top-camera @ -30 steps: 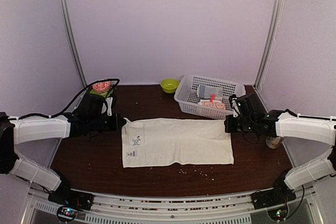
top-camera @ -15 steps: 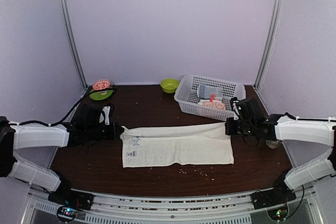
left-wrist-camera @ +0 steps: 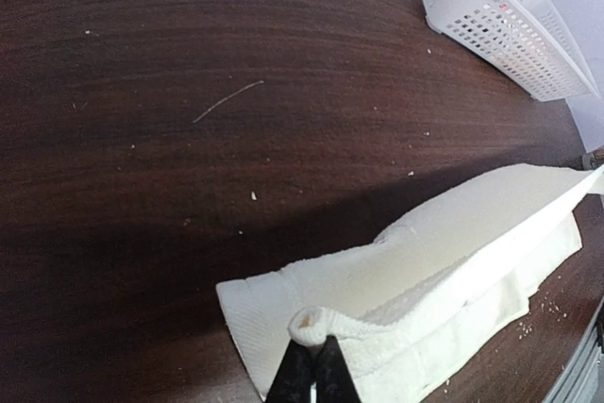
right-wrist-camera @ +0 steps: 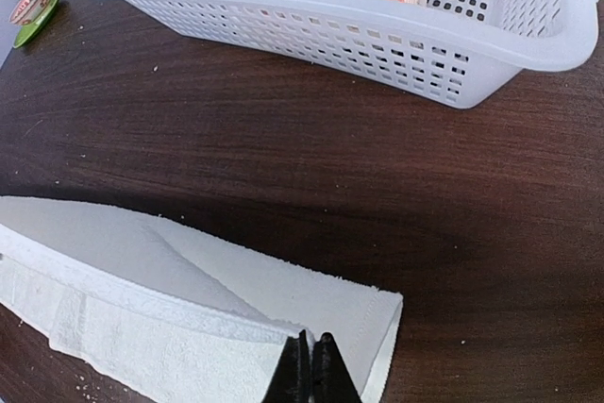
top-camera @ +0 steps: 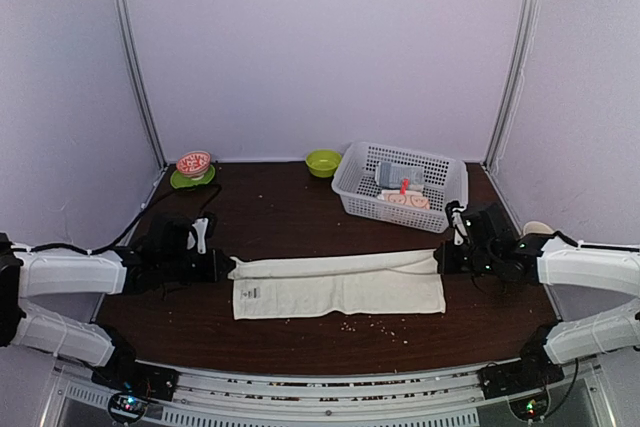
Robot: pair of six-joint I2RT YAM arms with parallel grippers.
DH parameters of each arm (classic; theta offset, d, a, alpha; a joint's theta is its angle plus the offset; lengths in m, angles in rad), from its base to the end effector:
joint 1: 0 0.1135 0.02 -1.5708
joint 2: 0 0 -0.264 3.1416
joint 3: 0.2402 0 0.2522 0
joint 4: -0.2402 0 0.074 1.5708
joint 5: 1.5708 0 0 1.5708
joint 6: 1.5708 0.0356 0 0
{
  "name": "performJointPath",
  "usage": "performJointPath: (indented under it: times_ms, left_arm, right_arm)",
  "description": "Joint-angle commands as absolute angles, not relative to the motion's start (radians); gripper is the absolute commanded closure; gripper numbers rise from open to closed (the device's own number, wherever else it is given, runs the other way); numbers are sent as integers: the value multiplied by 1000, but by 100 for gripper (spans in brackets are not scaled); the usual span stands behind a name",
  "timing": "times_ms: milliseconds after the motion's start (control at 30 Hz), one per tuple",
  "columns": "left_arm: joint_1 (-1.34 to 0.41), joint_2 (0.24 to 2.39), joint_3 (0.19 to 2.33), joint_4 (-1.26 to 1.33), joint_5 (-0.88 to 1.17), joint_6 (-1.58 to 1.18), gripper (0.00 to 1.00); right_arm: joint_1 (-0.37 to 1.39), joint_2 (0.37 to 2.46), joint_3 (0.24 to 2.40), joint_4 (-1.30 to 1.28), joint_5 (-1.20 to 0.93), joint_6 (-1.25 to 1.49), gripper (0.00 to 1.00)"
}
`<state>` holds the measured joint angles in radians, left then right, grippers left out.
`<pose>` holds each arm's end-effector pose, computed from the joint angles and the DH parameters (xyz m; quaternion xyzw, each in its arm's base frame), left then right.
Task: Roll the towels
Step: Fold the towel at the center of the board.
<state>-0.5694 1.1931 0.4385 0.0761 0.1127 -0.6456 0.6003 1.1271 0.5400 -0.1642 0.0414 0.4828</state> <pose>0.1893 -0.1259 0.1662 -0.0100 0.9010 -0.2876 0.3247 0.1856 0.1253 0.1914 -0.0456 0.9159 0.1890 0.3511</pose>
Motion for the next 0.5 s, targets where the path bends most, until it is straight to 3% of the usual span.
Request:
performJointPath:
  times_ms: [0,467]
  left_arm:
    - [-589,1163,424,50,109,-645,100]
    - [-669,1139,373,8,93,-664,100]
  right_arm:
    - [613,1093,510,-211,57,508,100]
    - [658,1076,458,-228,74,551,100]
